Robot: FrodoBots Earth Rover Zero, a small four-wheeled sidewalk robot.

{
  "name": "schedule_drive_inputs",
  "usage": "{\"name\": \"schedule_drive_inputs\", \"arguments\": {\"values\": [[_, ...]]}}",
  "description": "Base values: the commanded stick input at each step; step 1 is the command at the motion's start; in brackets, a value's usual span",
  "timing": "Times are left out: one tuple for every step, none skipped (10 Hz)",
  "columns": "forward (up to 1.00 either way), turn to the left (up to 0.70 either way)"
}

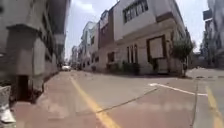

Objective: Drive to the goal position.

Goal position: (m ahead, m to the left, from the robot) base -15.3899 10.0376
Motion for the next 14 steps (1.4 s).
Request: {"name": "schedule_drive_inputs", "arguments": {"values": [[1.00,-0.40],[1.00,-0.40],[1.00,-0.40],[1.00,-0.40],[1.00,-0.40],[1.00,-0.40],[1.00,-0.40],[1.00,-0.40],[1.00,-0.40],[1.00,-0.40],[1.00,-0.40],[1.00,-0.40],[1.00,-0.40],[1.00,-0.40]]}}
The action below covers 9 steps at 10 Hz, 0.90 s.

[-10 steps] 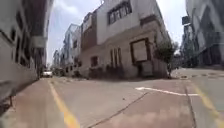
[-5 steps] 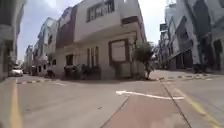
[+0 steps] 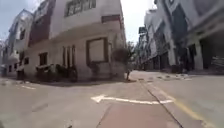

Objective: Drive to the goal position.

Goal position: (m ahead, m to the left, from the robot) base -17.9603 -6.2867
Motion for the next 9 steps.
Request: {"name": "schedule_drive_inputs", "arguments": {"values": [[1.00,-0.40],[1.00,-0.40],[1.00,-0.40],[1.00,-0.40],[1.00,-0.40],[1.00,-0.40],[1.00,-0.40],[1.00,-0.40],[1.00,-0.40]]}}
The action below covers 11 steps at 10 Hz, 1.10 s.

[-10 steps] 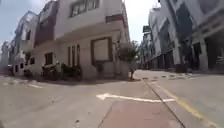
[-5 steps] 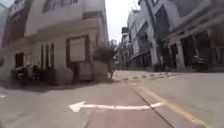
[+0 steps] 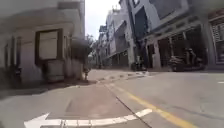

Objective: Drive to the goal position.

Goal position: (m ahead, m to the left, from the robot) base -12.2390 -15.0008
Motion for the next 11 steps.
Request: {"name": "schedule_drive_inputs", "arguments": {"values": [[1.00,-0.40],[1.00,-0.40],[1.00,-0.40],[1.00,-0.40],[1.00,-0.40],[1.00,-0.40],[1.00,-0.40],[1.00,-0.40],[1.00,-0.40],[1.00,-0.40],[1.00,-0.40]]}}
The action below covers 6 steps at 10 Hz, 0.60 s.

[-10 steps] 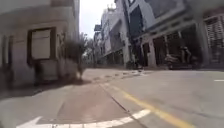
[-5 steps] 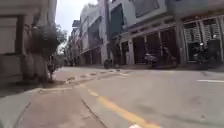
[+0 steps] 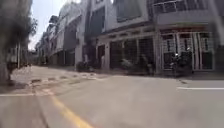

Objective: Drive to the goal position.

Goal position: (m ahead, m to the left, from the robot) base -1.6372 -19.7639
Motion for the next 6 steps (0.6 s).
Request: {"name": "schedule_drive_inputs", "arguments": {"values": [[1.00,-0.40],[1.00,-0.40],[1.00,-0.40],[1.00,-0.40],[1.00,-0.40],[1.00,-0.40]]}}
